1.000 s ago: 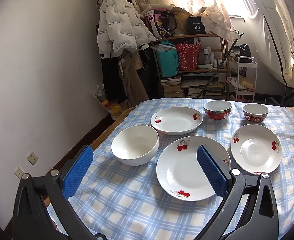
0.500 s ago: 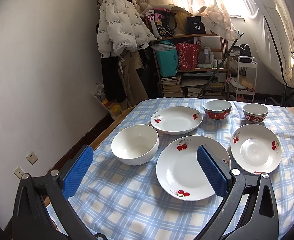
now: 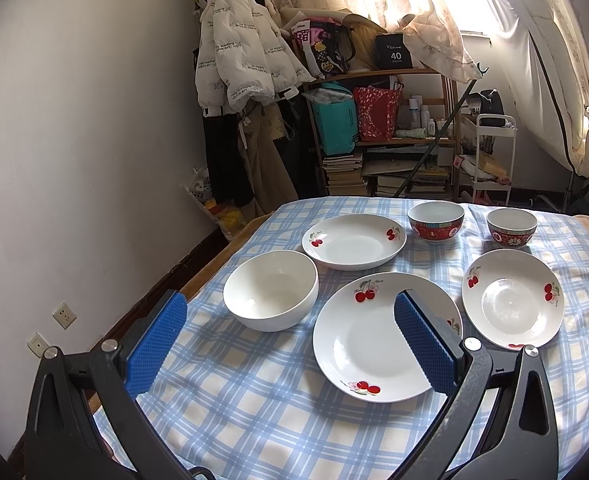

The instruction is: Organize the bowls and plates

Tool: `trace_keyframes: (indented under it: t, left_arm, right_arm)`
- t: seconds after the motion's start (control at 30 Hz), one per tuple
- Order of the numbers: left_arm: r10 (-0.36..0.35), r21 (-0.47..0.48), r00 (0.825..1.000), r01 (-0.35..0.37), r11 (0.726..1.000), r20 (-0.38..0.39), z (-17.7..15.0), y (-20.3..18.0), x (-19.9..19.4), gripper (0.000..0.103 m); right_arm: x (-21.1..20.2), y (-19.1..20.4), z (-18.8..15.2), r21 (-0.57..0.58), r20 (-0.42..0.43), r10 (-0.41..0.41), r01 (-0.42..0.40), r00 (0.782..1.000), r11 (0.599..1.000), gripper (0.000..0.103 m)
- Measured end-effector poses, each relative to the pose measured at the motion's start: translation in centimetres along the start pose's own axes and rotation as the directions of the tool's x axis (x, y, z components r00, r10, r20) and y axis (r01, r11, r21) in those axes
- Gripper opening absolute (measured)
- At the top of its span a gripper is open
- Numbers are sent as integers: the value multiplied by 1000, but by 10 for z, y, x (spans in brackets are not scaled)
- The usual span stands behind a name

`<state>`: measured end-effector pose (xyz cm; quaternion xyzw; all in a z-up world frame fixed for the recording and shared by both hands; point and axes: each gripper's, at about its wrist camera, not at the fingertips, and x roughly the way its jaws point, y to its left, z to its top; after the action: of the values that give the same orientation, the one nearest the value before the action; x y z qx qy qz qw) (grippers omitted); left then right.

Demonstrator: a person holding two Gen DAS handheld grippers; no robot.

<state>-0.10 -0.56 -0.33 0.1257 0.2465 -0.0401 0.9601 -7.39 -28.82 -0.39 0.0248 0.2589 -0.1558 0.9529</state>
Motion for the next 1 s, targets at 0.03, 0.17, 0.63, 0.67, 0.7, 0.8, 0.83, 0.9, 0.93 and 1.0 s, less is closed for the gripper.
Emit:
trace_keyframes:
  t: [0.03,0.17,0.63,0.67,0.7,0.8,0.83,0.9,0.93,1.0]
  left_arm:
    - [-1,0,1000,1,1000,1,0,0,0,102]
    - [-2,-1,1000,2,1000,9,-1,1,-2,102]
    - [1,0,1000,-1,1000,9,0,1,-3,102]
    - [1,0,1000,-1,1000,8,0,1,-3,102]
    - [0,1,1000,0,1000,9,0,1,-4,102]
    - [4,1,1000,-4,1000,8,0,1,-3,102]
    - [16,6,1000,-16,1000,7,0,0,-3,102]
    - [28,23,999,-28,999,17,0,-3,-4,102]
    - [26,30,999,-27,999,21,0,-4,-4,102]
    - [16,37,1000,-16,999,15,3,-7,-1,102]
  right_arm:
    - [0,0,0,0,0,0,0,1000,1000,103]
    - [0,0,0,1,1,0,0,1000,1000,103]
    - [0,1,0,1,1,-1,1,1000,1000,103]
    - [0,0,0,1,1,-1,1,1000,1000,103]
    - [0,0,0,3,1,-2,2,1000,1000,103]
    - [1,0,0,1,-1,-2,2,1000,1000,103]
    - [1,0,0,1,-2,1,-1,1000,1000,103]
    - [1,-1,0,6,-14,27,-26,1000,1000,103]
    - [2,-1,2,13,-17,38,-38,999,999,103]
    - [-2,-4,2,17,-24,41,-40,999,999,103]
